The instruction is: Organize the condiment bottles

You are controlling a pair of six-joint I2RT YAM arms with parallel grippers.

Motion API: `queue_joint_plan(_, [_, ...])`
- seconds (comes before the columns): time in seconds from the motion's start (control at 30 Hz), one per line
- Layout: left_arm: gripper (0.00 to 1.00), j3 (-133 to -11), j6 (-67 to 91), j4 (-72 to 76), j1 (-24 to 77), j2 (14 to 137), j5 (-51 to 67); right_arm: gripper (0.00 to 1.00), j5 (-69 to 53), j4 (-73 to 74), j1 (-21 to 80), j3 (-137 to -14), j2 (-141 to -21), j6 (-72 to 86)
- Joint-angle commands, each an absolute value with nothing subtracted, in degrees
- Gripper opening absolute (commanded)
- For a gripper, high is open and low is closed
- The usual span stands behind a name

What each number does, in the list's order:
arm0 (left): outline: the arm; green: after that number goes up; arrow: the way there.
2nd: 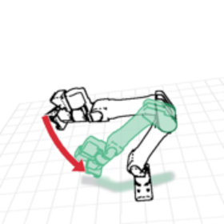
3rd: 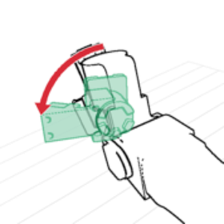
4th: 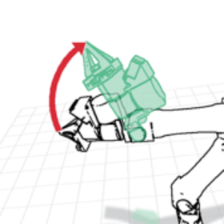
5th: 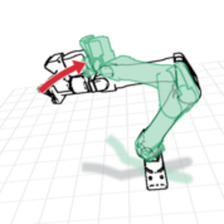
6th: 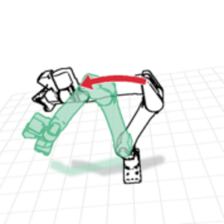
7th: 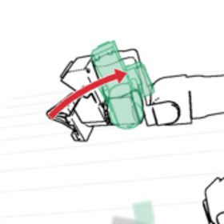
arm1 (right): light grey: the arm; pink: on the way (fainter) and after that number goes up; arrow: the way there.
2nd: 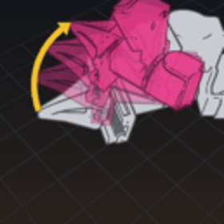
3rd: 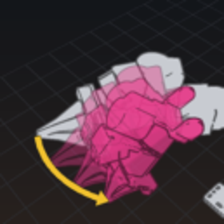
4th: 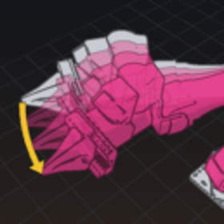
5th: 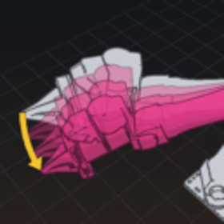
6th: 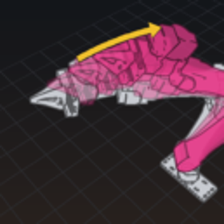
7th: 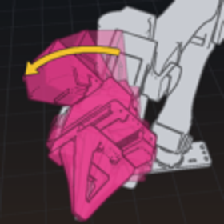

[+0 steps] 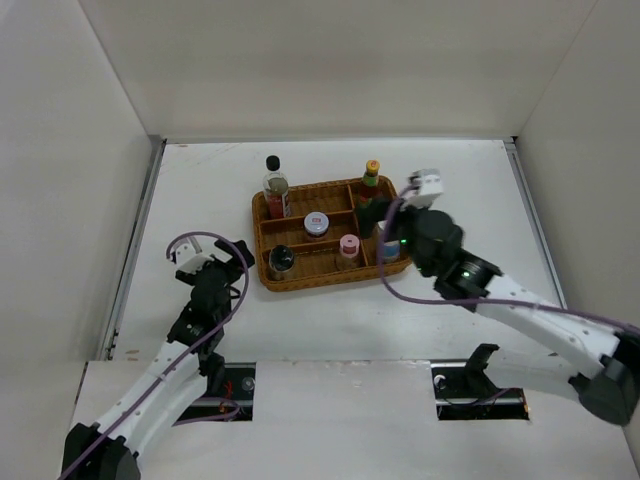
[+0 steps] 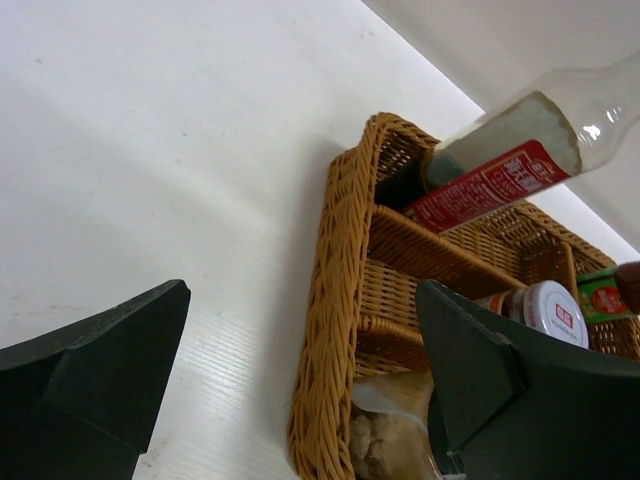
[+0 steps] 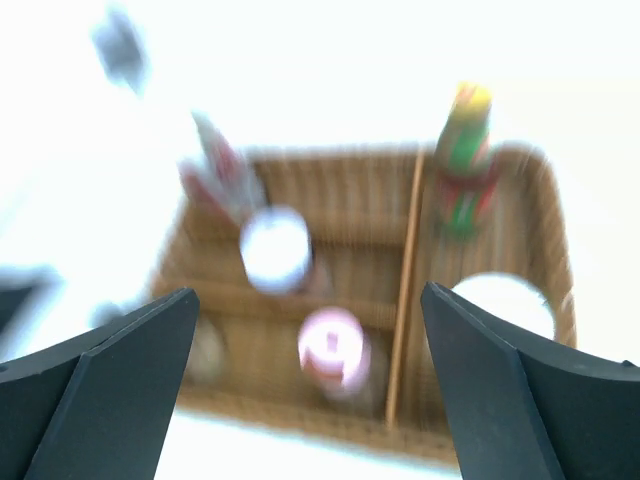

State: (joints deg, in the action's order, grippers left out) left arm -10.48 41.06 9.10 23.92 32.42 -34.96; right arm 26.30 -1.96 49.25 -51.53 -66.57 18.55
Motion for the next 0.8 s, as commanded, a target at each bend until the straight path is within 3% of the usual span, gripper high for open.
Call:
queue_joint_plan(0.0, [1.0, -14.1, 43.1, 5.1, 21.5, 32.1, -33.8, 1.0, 27.5, -11.7, 43.0, -45.9, -55.8, 18.1])
queue_joint_plan(0.17, [1.0, -15.4, 44.9, 1.7, 19.7, 32.2, -33.0, 1.0, 26.6, -19.2, 25.7, -33.9, -44.7, 27.5])
queue_joint_plan(0.4, [1.0, -16.9, 45.0, -5.0, 21.3, 29.9, -33.8, 1.0, 24.9, -19.6, 7.3, -23.1, -51.0, 45.2])
queue_joint_plan(0.77, [1.0, -21.4, 43.9, -9.1, 21.1, 32.7, -33.3, 1.0, 27.4, -28.7, 12.8, -18.6, -58.3, 45.1])
